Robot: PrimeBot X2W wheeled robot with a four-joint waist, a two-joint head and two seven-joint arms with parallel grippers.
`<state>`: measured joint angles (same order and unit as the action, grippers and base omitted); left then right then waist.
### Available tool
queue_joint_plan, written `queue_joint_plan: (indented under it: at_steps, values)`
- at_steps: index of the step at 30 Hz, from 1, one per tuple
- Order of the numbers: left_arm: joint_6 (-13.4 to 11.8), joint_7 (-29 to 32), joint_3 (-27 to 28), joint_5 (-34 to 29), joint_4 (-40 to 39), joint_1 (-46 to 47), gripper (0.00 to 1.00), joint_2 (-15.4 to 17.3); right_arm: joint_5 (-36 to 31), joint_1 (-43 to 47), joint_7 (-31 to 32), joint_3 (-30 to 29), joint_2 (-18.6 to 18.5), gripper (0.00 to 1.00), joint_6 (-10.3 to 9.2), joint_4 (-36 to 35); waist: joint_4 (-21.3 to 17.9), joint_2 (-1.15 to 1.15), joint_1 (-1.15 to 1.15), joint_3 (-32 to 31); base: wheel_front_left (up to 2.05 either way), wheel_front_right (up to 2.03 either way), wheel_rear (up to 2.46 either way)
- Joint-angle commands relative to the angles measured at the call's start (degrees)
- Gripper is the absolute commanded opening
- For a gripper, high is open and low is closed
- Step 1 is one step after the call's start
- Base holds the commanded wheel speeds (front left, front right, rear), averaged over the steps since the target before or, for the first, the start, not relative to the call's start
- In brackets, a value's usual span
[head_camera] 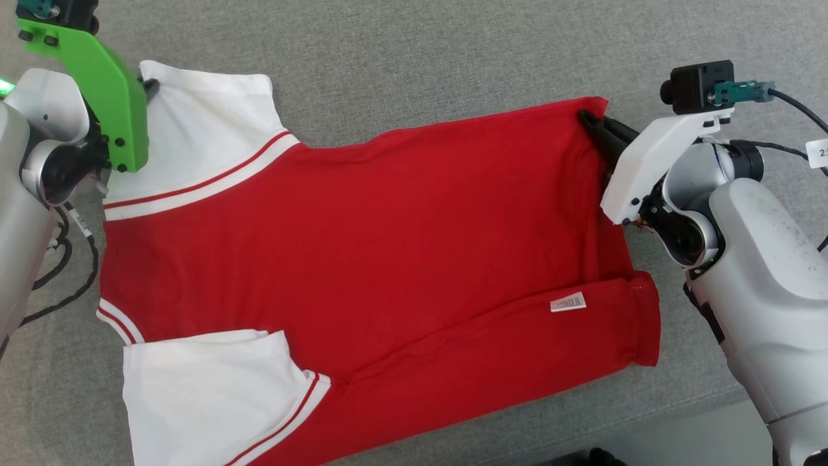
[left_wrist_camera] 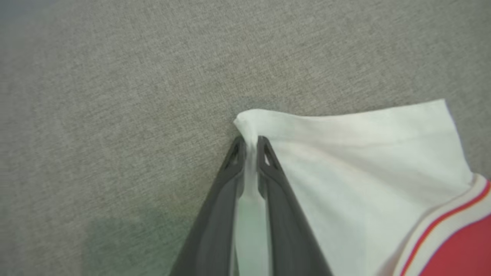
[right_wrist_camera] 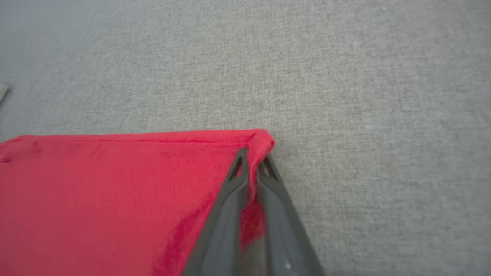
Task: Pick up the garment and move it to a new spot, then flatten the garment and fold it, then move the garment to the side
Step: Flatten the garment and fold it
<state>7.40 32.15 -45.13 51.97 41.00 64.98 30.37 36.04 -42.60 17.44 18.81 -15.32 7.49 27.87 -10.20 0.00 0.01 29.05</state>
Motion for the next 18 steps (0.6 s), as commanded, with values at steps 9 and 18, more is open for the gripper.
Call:
queue_joint_plan:
  at_steps: [9,18]
  values:
    - [0.0,-6.8,-2.5,1.4,2.5,2.1,0.0,1.4,1.2,-0.8,-5.6,-0.4,-1.4,0.0,-0.01,2.4,1.9,0.0,-0.01,-2.5,0.0,0.0,0.0]
    - [0.0,-12.0,-5.3,5.9,0.9,-0.7,0.0,1.6,1.7,0.8,-10.3,-0.1,-1.9,0.0,-0.01,5.2,4.1,0.0,-0.01,-7.4,0.0,0.0,0.0]
